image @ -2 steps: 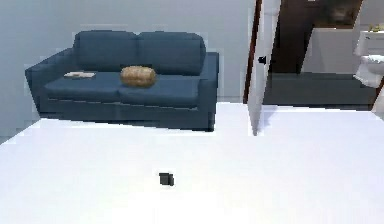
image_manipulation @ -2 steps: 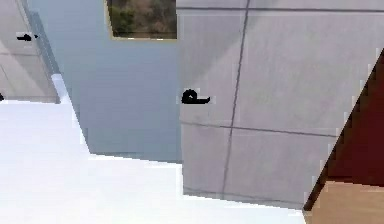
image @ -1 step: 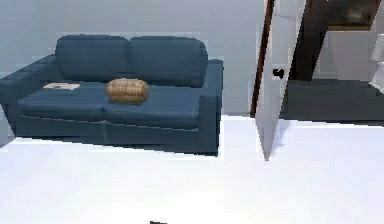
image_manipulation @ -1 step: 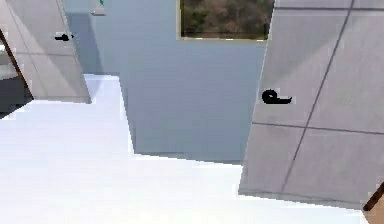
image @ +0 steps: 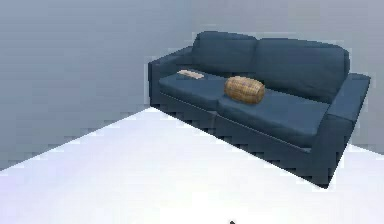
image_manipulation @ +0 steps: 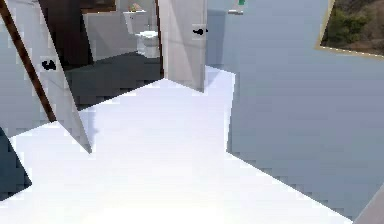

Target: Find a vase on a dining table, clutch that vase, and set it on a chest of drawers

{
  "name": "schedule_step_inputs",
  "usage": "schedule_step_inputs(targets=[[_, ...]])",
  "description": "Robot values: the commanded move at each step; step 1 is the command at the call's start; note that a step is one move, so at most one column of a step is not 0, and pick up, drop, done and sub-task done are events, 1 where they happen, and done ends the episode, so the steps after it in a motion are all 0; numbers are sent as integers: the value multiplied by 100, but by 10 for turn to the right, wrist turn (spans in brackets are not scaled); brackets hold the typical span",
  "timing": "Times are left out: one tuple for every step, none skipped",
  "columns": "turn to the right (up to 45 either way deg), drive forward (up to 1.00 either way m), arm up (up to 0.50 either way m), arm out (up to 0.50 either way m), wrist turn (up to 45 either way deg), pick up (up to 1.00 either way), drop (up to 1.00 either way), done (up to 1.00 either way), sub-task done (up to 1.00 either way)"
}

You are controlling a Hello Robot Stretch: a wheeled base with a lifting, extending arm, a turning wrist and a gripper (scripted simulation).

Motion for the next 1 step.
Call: schedule_step_inputs(targets=[[0, 10, 0, 0, 0, 0, 0, 0, 0]])
